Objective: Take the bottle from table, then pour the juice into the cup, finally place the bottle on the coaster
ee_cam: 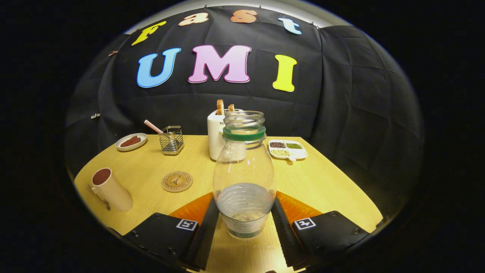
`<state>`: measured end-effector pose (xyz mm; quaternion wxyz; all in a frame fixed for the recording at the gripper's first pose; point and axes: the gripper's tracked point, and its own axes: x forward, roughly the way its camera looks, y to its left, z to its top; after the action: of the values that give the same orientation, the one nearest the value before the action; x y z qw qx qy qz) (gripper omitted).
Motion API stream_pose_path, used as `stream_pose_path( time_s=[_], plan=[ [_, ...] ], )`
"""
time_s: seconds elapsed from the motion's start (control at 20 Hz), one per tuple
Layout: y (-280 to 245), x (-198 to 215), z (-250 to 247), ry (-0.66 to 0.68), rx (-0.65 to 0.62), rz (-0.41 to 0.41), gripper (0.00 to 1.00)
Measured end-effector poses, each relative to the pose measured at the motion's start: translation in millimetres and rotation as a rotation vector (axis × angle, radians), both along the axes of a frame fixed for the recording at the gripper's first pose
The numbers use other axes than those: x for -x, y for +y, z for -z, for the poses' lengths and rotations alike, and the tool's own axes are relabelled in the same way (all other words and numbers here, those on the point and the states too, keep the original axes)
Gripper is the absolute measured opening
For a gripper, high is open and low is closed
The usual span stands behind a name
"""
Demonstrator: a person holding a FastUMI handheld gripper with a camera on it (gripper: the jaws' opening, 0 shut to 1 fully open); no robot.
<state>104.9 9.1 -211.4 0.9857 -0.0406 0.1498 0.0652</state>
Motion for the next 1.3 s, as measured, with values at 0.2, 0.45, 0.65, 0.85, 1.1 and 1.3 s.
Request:
stream_pose_path(
  time_s=[0.2, 0.45, 0.65, 0.85, 1.1, 1.3],
  plan=[
    [4.3, 0.8, -2.1, 0.002, 0.066, -0.042, 0.74],
    [19.2, 0.9, -37.3, -0.05, 0.145, -0.089, 0.71],
    [37.7, -5.1, -67.9, -0.095, 0.249, -0.158, 0.71],
    [59.3, -0.6, -80.8, -0.104, 0.329, -0.204, 0.72],
    [84.4, 12.6, -65.6, -0.082, 0.446, -0.273, 0.72],
    [81.6, 11.7, -49.7, -0.07, 0.662, -0.252, 0.71]
  ],
)
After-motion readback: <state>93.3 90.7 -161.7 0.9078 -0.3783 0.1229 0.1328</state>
